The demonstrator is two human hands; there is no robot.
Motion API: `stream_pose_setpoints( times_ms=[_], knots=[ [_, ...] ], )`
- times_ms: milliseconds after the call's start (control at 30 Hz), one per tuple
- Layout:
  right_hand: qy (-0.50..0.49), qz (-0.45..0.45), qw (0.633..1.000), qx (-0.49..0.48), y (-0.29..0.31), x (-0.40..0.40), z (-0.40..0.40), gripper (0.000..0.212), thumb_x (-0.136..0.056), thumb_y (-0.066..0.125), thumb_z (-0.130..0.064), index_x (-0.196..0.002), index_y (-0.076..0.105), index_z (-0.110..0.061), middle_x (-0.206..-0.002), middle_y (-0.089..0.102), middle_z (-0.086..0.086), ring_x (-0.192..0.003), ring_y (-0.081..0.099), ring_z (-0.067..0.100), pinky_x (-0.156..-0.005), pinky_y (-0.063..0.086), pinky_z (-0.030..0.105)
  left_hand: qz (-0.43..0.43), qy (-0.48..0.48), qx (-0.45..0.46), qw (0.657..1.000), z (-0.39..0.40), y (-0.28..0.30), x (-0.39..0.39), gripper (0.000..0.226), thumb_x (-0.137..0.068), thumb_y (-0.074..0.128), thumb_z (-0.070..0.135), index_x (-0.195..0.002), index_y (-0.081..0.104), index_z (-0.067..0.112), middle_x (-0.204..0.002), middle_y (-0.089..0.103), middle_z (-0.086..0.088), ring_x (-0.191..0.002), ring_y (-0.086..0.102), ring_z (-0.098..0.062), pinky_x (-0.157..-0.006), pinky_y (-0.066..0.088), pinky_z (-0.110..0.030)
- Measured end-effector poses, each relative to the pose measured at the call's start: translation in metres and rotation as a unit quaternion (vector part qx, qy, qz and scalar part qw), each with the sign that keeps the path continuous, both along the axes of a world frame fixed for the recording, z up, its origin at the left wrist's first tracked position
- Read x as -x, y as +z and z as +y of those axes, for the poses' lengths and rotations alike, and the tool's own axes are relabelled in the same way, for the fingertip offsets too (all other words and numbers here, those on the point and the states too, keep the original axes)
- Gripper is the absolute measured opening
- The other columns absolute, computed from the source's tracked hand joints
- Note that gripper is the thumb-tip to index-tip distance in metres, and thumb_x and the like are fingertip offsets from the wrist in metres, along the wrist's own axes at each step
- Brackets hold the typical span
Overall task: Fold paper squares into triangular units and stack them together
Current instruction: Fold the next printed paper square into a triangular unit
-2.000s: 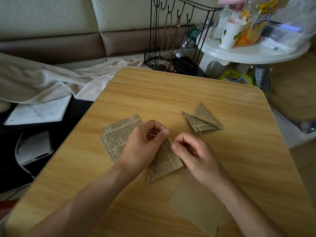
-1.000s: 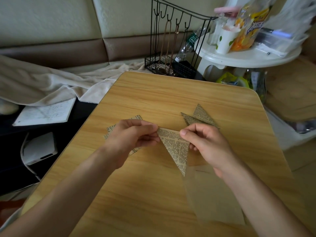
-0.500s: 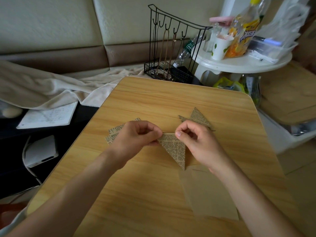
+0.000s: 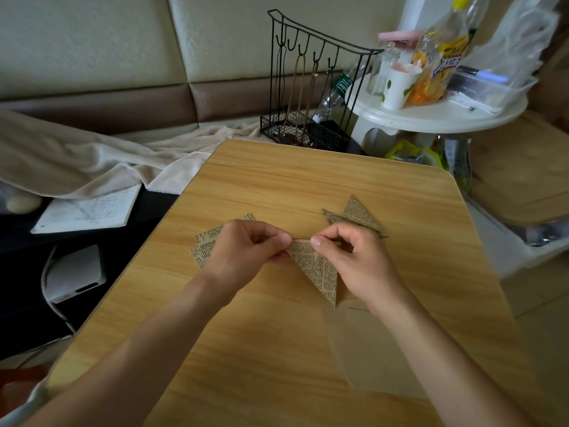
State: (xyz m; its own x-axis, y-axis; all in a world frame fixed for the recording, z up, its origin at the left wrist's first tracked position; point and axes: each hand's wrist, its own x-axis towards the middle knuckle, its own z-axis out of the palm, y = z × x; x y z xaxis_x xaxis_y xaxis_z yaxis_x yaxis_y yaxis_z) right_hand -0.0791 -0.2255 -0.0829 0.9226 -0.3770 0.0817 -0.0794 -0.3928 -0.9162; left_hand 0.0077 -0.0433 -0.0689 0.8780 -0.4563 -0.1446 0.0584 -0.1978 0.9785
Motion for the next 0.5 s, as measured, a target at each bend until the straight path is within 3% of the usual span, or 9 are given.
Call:
stream_pose_setpoints(
  times_ms=[133, 300, 500],
  knots=[
    [-0.004, 0.010, 1.000, -0.028, -0.0023, -0.0005, -0.0036, 0.010, -0.093, 0.076, -0.025, -0.083, 0.077, -0.024, -0.083, 0.076, -0.009, -0.082, 0.070, 0.009, -0.081, 0.054, 0.030, 0.040, 0.010, 0.019, 0.999, 0.0017, -0.0010, -0.0030, 0.009, -0.086, 0.080, 0.013, -0.091, 0.080, 0.005, -0.081, 0.078, -0.016, -0.079, 0.077, -0.024, -0.074, 0.061, -0.023],
    [-0.038, 0.005, 0.993, -0.112, -0.0037, 0.0001, -0.0090, 0.014, -0.088, 0.082, -0.026, -0.079, 0.077, -0.016, -0.068, 0.072, -0.010, -0.061, 0.059, -0.002, -0.064, 0.045, 0.013, 0.096, 0.011, 0.038, 0.995, 0.0053, 0.0023, -0.0094, 0.025, -0.069, 0.089, 0.026, -0.085, 0.082, 0.008, -0.087, 0.078, -0.017, -0.086, 0.077, -0.026, -0.076, 0.063, -0.025],
    [-0.034, 0.000, 0.987, -0.158, -0.0052, 0.0006, -0.0056, 0.016, -0.089, 0.080, -0.024, -0.082, 0.075, -0.010, -0.067, 0.069, -0.009, -0.060, 0.056, -0.003, -0.062, 0.045, 0.011, 0.153, 0.021, 0.104, 0.982, 0.0011, -0.0042, -0.0087, 0.034, -0.070, 0.085, 0.028, -0.092, 0.081, 0.004, -0.097, 0.077, -0.015, -0.088, 0.075, -0.021, -0.083, 0.061, -0.025]
  ],
)
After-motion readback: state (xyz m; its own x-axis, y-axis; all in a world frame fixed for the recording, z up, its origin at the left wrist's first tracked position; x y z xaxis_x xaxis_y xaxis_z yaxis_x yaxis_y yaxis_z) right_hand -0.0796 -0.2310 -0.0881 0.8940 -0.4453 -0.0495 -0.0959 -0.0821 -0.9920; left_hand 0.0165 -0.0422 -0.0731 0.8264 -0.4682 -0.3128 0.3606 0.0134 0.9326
